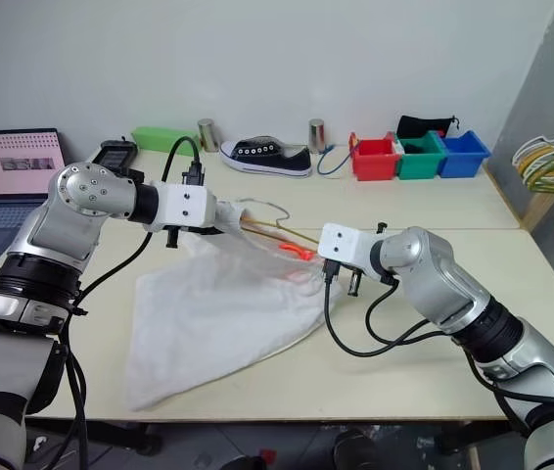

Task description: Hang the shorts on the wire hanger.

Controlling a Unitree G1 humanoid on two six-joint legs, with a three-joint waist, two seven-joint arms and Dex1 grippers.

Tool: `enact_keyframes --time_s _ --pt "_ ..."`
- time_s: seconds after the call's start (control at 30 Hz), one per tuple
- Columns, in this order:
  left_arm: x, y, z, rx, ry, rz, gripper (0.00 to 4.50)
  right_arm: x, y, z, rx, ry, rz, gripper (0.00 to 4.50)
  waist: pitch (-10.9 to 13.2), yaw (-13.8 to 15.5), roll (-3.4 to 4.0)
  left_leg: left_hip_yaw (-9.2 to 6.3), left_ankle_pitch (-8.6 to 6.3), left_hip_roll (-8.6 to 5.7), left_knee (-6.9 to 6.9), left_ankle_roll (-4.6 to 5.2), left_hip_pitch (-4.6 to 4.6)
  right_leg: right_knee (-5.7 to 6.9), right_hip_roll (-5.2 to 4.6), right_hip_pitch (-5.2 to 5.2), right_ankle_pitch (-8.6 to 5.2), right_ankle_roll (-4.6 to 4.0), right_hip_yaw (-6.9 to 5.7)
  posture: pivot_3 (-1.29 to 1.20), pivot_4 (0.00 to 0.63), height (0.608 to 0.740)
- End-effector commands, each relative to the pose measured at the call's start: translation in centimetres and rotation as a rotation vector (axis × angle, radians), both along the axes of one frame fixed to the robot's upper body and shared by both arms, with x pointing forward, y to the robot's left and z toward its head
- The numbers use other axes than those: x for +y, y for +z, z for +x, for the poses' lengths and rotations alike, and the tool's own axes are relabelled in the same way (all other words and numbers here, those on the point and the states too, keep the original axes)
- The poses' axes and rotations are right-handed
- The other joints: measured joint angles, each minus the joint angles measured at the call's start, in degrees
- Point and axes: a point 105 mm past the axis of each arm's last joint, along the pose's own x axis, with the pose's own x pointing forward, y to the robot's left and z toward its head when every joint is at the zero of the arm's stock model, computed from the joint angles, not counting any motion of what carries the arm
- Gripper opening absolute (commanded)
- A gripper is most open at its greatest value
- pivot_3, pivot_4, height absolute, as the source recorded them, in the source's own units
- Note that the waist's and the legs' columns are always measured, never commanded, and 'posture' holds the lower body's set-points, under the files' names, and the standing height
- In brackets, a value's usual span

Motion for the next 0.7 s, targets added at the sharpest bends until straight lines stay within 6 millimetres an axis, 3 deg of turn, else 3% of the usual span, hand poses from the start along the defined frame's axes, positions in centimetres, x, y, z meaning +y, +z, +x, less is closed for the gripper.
enact_keyframes --time_s 0.03,0.13,0.3,0.43,0.7 --pt "-0.7 1.7 0.0 -0.062 -0.031 -0.031 0.40 1.7 2.9 -0.4 -0.089 0.075 0.063 0.00 0.0 0.0 0.00 -0.02 0.02 -0.05 0.00 0.01 0.00 0.01 0.00 0.00 0.01 -0.01 -0.02 -0.20 0.000 0.740" --pt "-0.7 1.7 0.0 -0.062 -0.031 -0.032 0.10 1.8 3.0 -0.2 -0.088 0.065 0.081 0.00 0.0 0.0 -0.01 -0.08 0.05 -0.13 0.00 0.03 0.00 0.05 -0.01 0.01 0.01 -0.02 -0.08 -0.20 0.000 0.740" --pt "-0.8 1.7 0.1 -0.062 -0.030 -0.034 0.06 1.6 3.0 -0.1 -0.084 0.059 0.089 0.00 0.0 -0.1 -0.01 -0.20 0.07 -0.29 -0.01 0.05 0.00 0.07 -0.13 0.02 0.01 -0.02 -0.10 -0.21 0.000 0.740" --pt "-0.6 1.1 0.0 -0.046 -0.015 -0.023 0.06 1.1 3.1 -0.1 -0.054 0.035 0.113 0.96 0.0 -0.3 -0.03 -0.25 0.08 -0.45 -0.01 0.06 0.00 0.07 -0.26 0.05 0.01 -0.02 -0.09 -0.22 0.000 0.740" --pt "0.6 0.1 -0.3 -0.049 0.021 -0.042 0.06 -2.8 4.9 -1.1 0.059 -0.059 0.209 2.83 -0.1 -0.5 -0.08 -0.36 0.11 -0.50 0.00 0.09 0.00 0.07 -0.34 0.11 0.02 -0.01 -0.23 -0.23 0.000 0.740"
